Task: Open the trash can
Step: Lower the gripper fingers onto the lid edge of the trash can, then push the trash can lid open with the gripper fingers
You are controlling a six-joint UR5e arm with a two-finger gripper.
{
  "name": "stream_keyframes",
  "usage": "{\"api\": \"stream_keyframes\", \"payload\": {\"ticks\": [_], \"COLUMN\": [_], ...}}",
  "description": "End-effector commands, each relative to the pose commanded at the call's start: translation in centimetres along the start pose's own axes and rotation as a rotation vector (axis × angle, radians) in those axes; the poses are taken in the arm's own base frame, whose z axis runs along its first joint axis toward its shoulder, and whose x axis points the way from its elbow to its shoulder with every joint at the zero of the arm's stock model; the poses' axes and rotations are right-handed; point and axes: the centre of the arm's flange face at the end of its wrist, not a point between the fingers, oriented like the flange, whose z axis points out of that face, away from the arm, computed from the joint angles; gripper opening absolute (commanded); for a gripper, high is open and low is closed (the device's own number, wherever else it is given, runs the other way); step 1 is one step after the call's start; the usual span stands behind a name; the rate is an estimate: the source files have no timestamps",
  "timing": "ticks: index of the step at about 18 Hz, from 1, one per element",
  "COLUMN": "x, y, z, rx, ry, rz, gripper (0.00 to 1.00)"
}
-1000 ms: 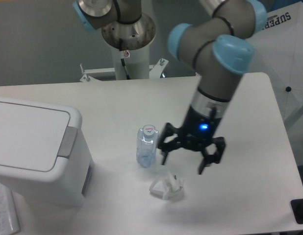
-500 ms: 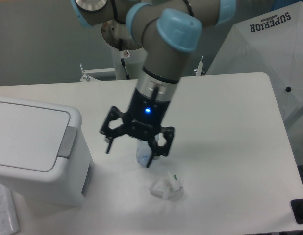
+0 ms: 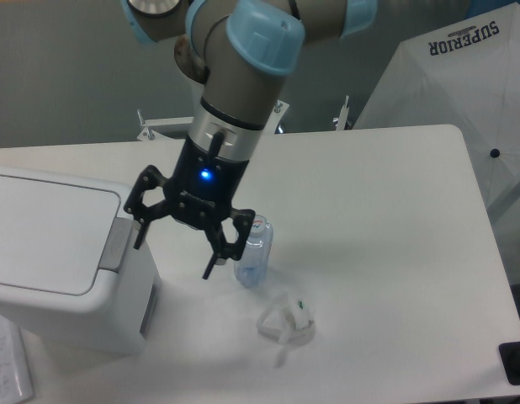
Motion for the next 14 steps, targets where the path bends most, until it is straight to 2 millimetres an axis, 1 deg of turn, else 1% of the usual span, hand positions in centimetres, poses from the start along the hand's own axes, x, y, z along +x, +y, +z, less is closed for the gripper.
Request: {"api": "stream_keyframes", "payload": {"ticks": [3, 7, 10, 14], "x": [0.1, -0.1, 0.7, 0.4], "y": [0.4, 0.4, 0.2, 0.4], "z": [0.8, 1.2, 2.1, 2.6], "rx": [-0.014, -0.011, -0.022, -0.028], "ry": [0.007, 0.004, 0.017, 0.019], "rz": [-0.005, -0.005, 0.005, 0.002], "gripper": [1.00, 1.00, 1.00, 1.00]}}
